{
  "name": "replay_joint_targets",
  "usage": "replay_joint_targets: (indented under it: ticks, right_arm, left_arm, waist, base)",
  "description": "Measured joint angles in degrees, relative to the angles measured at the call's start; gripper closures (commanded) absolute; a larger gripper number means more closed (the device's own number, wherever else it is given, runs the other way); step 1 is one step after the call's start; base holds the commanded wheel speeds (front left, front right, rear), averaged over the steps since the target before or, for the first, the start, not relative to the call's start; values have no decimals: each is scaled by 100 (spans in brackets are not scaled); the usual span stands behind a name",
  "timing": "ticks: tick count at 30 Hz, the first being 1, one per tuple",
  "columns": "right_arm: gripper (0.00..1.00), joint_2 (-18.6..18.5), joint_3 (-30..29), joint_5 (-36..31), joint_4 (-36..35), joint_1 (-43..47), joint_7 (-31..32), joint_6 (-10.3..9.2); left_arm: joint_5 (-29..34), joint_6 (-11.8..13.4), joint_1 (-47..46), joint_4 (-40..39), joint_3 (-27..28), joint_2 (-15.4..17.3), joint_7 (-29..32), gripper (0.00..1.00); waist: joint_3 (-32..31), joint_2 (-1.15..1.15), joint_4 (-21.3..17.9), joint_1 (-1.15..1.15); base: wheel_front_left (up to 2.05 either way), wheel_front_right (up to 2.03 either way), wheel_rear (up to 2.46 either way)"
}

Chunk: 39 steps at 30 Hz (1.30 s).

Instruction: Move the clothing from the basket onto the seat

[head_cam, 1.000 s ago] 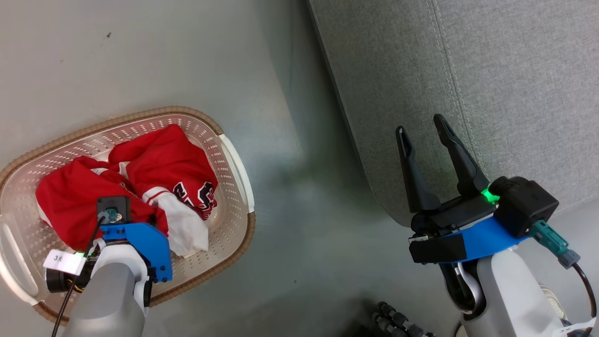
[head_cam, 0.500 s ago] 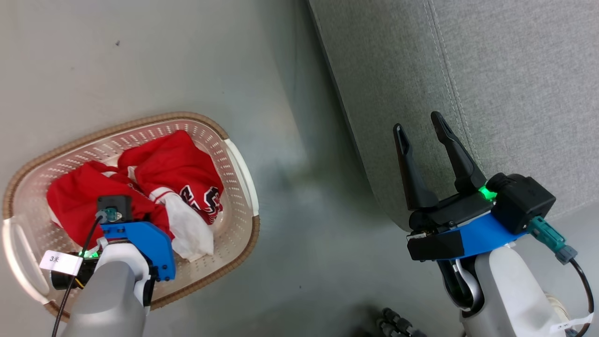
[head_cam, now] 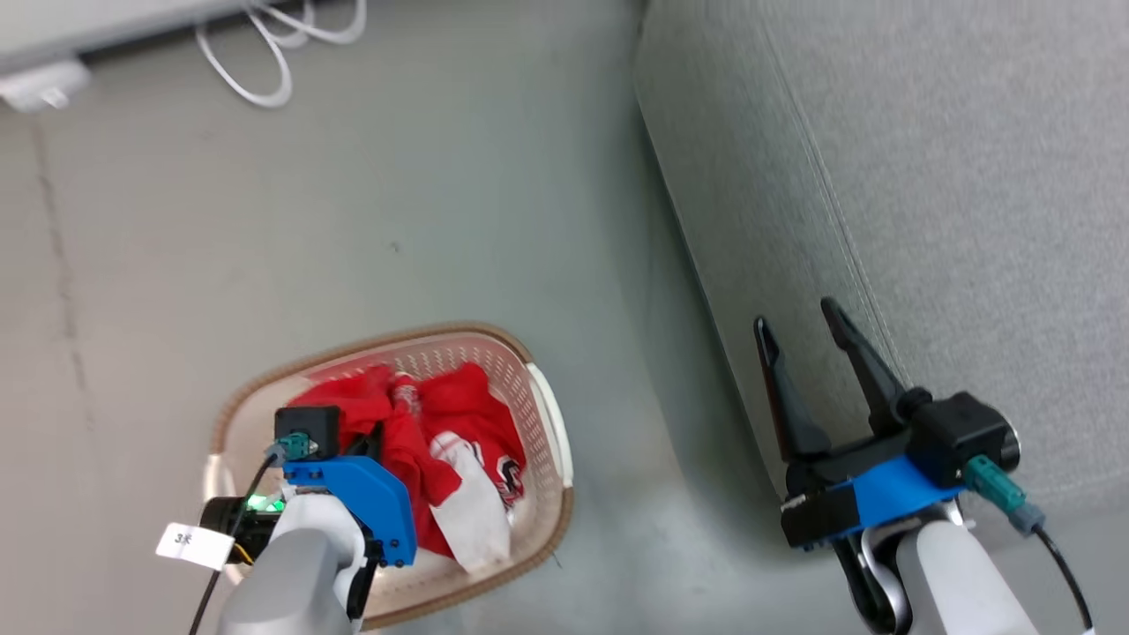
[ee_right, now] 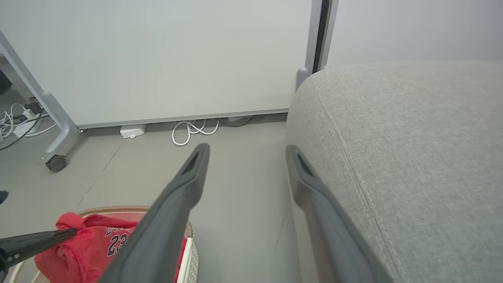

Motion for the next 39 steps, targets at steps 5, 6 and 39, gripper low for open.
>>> replay_joint_targets:
  ticks: [5,6,39]
  right_arm:
    - [0,0,-60,-133,159,261,0,0]
    - [0,0,-77,-151,180,320,0,0]
    - [0,-1,157,-167,159,1127,296,0]
  left_arm:
    - [-862,-12,491,-924,-902,-12,88,100]
    - [-1023,-30,583,-1103,-1087,-16,109,100]
    - [-2451,175,-369,-3086,-3628,-23,59,100]
  waist:
    - [-674,0,285,-1]
    - [-803,0,345,-1]
    - [-2627,0,1319,1]
  base:
    - [0,0,0]
    - [0,0,0]
    - [0,0,0]
